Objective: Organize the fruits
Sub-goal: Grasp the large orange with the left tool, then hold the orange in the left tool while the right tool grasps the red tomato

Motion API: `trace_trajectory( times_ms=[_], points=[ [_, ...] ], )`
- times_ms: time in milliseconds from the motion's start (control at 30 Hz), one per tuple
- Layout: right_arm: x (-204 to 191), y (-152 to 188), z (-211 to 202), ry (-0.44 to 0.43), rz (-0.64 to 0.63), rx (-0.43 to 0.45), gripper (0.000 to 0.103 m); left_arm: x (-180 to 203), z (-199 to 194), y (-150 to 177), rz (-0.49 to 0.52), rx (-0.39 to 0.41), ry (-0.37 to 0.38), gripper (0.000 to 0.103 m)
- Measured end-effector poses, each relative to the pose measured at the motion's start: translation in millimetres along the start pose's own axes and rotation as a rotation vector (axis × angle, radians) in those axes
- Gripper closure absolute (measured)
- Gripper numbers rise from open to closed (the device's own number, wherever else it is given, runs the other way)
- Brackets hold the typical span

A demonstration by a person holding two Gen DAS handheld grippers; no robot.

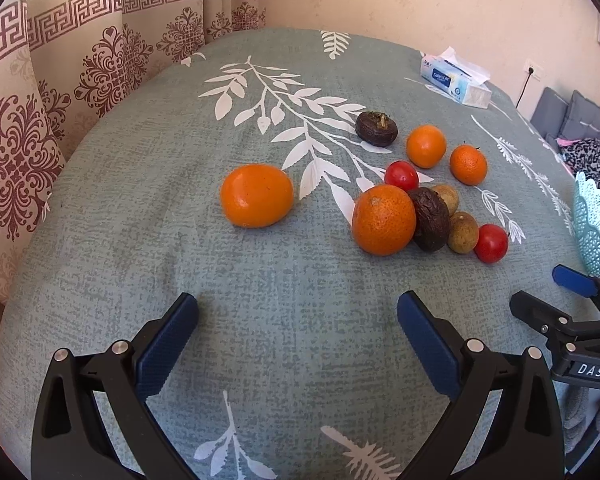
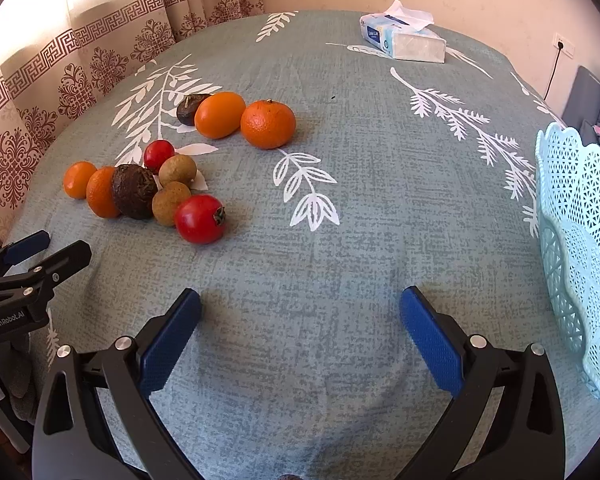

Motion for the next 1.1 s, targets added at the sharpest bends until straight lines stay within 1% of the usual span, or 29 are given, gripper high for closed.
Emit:
trace_trajectory(
  times_ms=[133,300,400,467,533,633,733,833,867,933,1033,1100],
  points=[
    [0,0,0,-0.001,0.001,0.000,0.002,-3,-2,-4,-0.001,-0.002,0.022,0.005],
    [4,0,-2,-0.030,0.017,0.012,0.002,-9,-7,-12,0.009,0.039,-0.016,0.005],
    [7,-1,-5,-0.066,0.041,0.028,0.002,-20,-11,-22,-0.014,0.069,-0.032,0.008],
    [7,-1,-6,-0.073,0.045,0.030,0.002,-26,-10,-29,-0.029,0.072,-0.028,0.014],
    [8,-1,-6,-0.062,0.038,0.027,0.002,-28,-7,-36,-0.031,0.071,-0.028,0.016],
    [4,-1,-4,-0.042,0.026,0.019,0.002,-27,0,-43,-0.020,0.064,-0.047,0.021],
    [3,-1,-4,-0.028,0.017,0.012,0.002,-27,9,-48,-0.027,0.040,-0.044,0.032],
    [1,-1,-3,-0.012,0.009,0.008,0.002,-27,14,-52,-0.034,0.031,-0.043,0.038],
    [0,0,-2,-0.010,0.008,0.009,0.002,-27,16,-52,-0.036,0.028,-0.043,0.044],
    [0,0,-3,-0.009,0.009,0.011,0.002,-28,20,-52,-0.044,0.016,-0.041,0.052],
    [1,-1,-4,-0.017,0.014,0.015,0.002,-25,19,-51,-0.035,0.026,-0.029,0.061],
    [2,-2,-7,-0.029,0.017,0.023,0.002,-24,18,-51,-0.029,0.029,-0.032,0.061]
  ],
)
Point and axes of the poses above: each gripper's, at about its wrist camera, not at the fingertips, and z roughly the way its jaws point, x to its right, y to its underside, the point moved 5 cm from there along z, roughly the way its jaws point, and after that the axes turned 8 degrees about -x, right-handed, at the moved point
